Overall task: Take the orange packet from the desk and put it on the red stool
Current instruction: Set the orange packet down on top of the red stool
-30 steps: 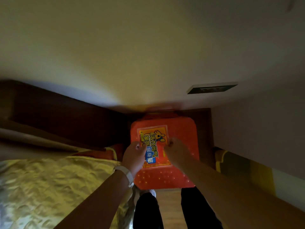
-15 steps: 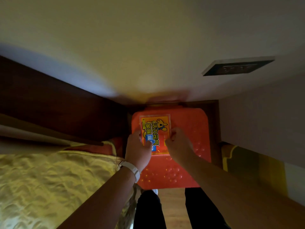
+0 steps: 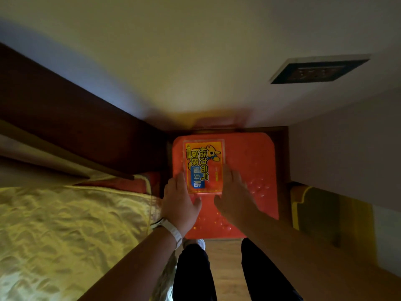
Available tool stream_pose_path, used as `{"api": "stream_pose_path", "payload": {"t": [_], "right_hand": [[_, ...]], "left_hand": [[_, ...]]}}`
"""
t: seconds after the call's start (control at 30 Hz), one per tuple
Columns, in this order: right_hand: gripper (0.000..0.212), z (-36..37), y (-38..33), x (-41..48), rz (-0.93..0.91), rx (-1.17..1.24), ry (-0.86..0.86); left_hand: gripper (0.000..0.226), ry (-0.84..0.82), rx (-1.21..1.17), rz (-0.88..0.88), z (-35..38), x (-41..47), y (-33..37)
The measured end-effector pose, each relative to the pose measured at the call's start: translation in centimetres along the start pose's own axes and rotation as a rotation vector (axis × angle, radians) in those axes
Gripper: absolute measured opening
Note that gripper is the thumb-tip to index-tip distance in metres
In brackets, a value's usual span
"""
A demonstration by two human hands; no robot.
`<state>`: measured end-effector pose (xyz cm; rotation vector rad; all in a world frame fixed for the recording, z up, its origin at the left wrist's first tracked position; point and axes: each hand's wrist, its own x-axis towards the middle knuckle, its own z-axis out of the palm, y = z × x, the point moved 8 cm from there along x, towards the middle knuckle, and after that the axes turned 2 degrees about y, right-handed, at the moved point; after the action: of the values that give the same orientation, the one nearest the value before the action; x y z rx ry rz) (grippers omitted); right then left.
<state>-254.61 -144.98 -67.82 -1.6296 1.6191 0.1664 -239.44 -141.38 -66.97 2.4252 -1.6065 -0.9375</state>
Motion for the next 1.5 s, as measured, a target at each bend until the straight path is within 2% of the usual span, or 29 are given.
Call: {"api": "stream_pose_path", "payload": {"t": [0.37,0.63,0.83,1.07,1.37,1.5], "right_hand": [[0.075,1.0,-0.4,-0.1,-0.074,0.016,0.086],[0.080,1.2,-0.6,-0.4,-0.107,-0.048,0.085],[0.083,1.0,-0.4,-0.5,-0.122,-0.020,0.093],[0.090,1.0,-0.3,-0.7,-0.127,-0.010,0.096],[0.084,1.2,0.1,-0.7,-0.168,-0.016,0.125],[0.085,1.3,0.2,-0.6,-0.148,-0.004,0.104]], "left_hand": [[0.070,0.092,0.008,0.057,0.6,-0.1,-0.3],[0.080,0.100,0.046,0.063,0.8,-0.5,-0.1],[0.074,0.123,0.065,0.087,0.9,-0.6,-0.4],[0.086,0.126,0.060,0.125,1.3,-1.0,-0.5],[0.073,0.185,0.017,0.170,1.1,-1.0,-1.1],[0.074,0.182,0.007,0.169,0.9,-0.9,-1.1]]}}
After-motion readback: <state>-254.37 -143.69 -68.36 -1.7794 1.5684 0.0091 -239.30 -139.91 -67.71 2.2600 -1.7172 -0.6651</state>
